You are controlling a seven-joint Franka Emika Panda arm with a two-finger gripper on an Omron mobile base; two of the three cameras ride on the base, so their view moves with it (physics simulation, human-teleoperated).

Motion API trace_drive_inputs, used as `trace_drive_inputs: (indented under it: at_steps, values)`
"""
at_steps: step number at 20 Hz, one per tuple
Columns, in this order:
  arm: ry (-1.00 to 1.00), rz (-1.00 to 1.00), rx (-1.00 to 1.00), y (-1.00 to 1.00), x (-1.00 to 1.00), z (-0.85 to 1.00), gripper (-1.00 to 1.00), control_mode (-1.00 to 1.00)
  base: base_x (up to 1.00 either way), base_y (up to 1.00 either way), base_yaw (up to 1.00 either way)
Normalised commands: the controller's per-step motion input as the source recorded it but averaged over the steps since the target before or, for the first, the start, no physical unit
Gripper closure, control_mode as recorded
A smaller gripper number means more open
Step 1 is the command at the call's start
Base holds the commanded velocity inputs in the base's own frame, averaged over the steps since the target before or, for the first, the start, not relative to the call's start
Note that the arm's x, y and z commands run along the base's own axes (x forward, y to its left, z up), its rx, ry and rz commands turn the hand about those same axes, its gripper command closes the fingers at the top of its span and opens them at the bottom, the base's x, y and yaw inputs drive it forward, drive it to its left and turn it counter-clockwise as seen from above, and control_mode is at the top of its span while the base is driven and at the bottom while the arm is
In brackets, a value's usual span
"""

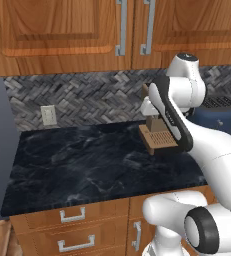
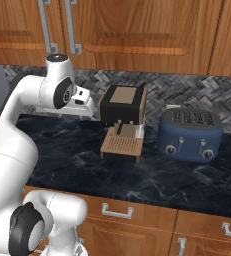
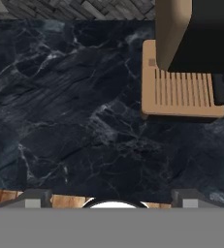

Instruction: Open the cabinet directly in front. Then move the liquor and the cup to the dining counter with the candle on it.

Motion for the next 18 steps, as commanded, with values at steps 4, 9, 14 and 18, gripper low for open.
trace_drive_inputs:
  at_steps: [4,9,14,18]
  values:
    - [-0.02,0.0,0.0,0.0,-0.02,0.0,-1.0,-1.0,0.0,0.0,0.0]
    - [-0.56,0.01,-0.11,0.0,-0.56,0.14,-1.0,-1.0,0.0,0.0,0.0]
    - [-0.75,0.0,-0.15,0.0,-0.69,0.41,-1.0,-1.0,0.0,0.0,0.0]
    - [-0.61,0.02,-0.04,0.0,-0.49,0.48,-1.0,-1.0,0.0,0.0,0.0]
